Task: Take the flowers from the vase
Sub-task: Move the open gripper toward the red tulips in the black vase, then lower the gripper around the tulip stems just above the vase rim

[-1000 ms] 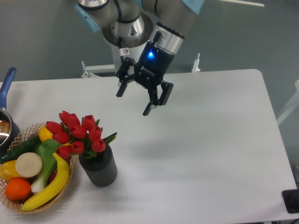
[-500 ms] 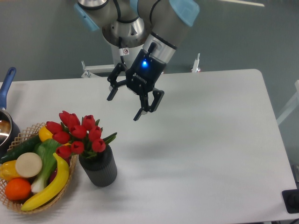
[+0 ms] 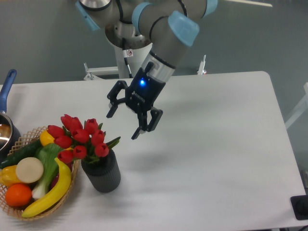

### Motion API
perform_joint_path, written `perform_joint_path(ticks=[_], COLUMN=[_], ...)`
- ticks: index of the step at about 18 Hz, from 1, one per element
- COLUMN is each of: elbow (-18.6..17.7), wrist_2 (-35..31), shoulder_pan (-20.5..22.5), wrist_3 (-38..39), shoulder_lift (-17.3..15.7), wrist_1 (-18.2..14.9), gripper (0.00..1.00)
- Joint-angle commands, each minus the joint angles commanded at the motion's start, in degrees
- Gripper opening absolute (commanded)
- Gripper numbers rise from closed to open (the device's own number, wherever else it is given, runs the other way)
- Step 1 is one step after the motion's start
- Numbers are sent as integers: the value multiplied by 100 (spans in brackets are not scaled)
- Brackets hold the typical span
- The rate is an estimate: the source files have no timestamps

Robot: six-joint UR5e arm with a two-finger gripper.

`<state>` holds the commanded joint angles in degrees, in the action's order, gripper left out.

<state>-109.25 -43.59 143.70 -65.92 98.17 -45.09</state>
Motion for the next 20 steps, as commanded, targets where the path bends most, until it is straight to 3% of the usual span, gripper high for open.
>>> perform_joint_path(ticks=[8,13,20], elbow=[79,369,360], wrist_2=[-18,0,0], shoulder_pan=[-132,-377,-483], wrist_3=[0,18,9], shoulder_lift=[202,588,624], wrist_1=[97,114,114], gripper=[100,100,100])
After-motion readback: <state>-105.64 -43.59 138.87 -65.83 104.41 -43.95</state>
